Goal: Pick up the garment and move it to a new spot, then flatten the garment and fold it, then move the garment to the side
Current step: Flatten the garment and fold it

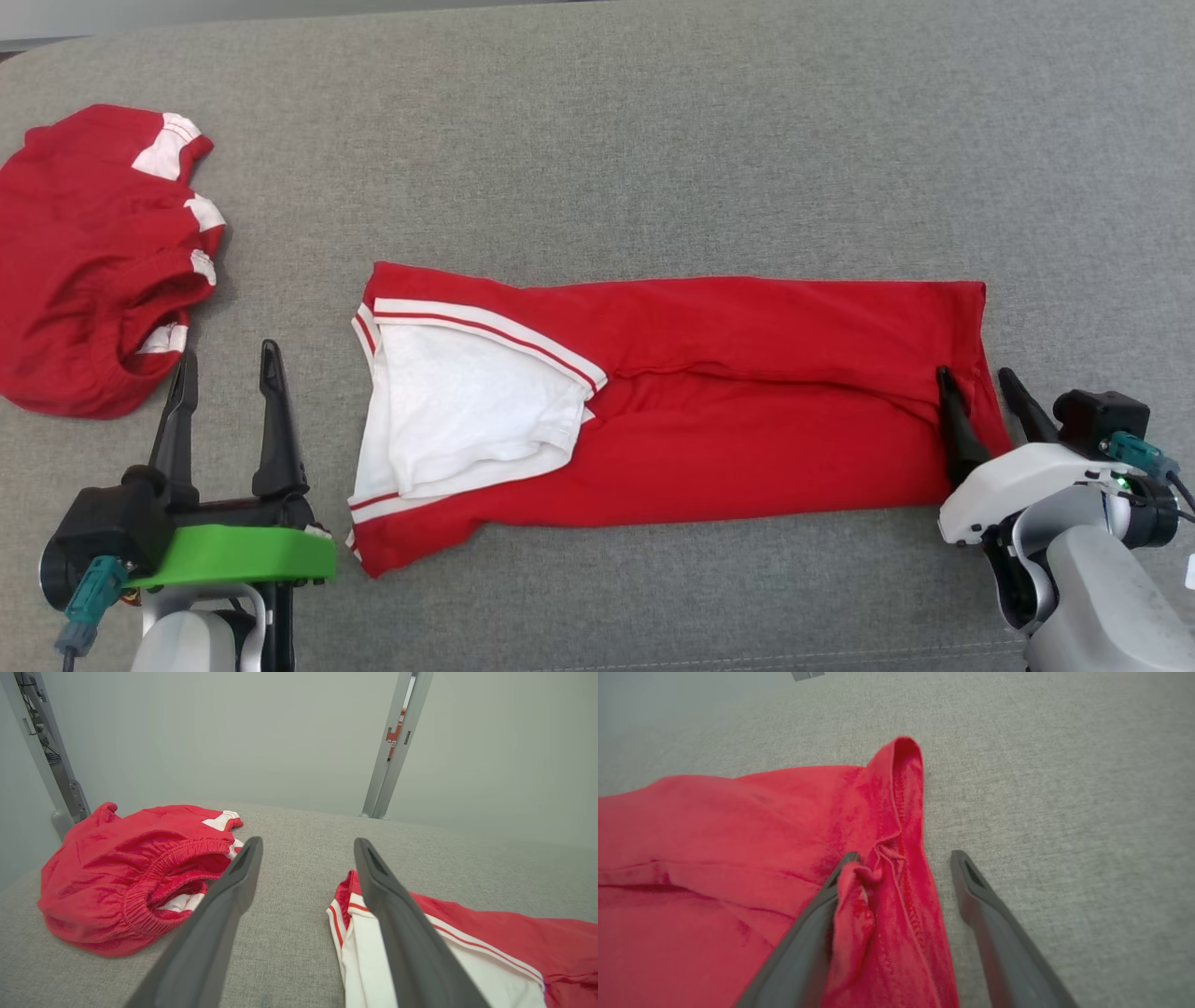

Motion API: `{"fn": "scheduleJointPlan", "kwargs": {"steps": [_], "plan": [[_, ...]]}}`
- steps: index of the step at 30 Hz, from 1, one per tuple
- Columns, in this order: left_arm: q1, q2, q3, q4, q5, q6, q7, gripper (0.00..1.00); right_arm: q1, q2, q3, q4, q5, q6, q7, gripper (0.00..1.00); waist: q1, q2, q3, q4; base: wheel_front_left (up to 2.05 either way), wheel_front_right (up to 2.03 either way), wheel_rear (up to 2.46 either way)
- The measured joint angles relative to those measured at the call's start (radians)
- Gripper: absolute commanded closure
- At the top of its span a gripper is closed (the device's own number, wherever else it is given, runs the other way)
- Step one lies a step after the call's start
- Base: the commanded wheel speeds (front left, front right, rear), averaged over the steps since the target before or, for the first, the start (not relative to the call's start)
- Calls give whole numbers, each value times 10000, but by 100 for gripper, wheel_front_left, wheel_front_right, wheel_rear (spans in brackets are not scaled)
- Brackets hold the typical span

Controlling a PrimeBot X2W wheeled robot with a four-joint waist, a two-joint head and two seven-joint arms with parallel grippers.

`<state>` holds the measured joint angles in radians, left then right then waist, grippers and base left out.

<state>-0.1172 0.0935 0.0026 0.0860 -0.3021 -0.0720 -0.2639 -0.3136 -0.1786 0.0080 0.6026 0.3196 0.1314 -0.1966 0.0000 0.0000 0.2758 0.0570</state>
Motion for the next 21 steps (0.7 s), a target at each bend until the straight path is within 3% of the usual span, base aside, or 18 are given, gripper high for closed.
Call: {"fn": "scheduleJointPlan", "kwargs": {"steps": [1, 2, 3, 4, 11, 21], "plan": [[14, -59, 100, 61, 79, -38, 0, 0, -8, 75, 59, 142, 117, 0, 0, 0, 0, 0, -5, 5, 0, 0, 0], [30, -109, 180, 119, 159, -86, 0, 0, -48, 113, 107, 270, 245, -2, 0, 23, 0, 0, -13, 11, 0, 0, 0], [40, -142, 236, 157, 205, -107, 0, 0, -88, 125, 136, 339, 345, -2, -2, 83, 0, 0, -20, 15, 0, 0, 0], [43, -174, 305, 186, 276, -134, 0, 0, -131, 151, 188, 428, 462, -4, -42, 100, 0, 0, -31, 16, 0, 0, 0], [181, -320, 740, 343, 606, -322, 0, 0, -217, 73, 161, 874, 1018, 15, -274, 100, 0, 0, -245, -36, 0, 0, 0], [360, -395, 1011, 449, 830, -437, 0, 0, -397, -1273, -1057, 1147, 1281, 4, -426, 100, 0, 0, -685, -213, 0, 0, 0]]}}
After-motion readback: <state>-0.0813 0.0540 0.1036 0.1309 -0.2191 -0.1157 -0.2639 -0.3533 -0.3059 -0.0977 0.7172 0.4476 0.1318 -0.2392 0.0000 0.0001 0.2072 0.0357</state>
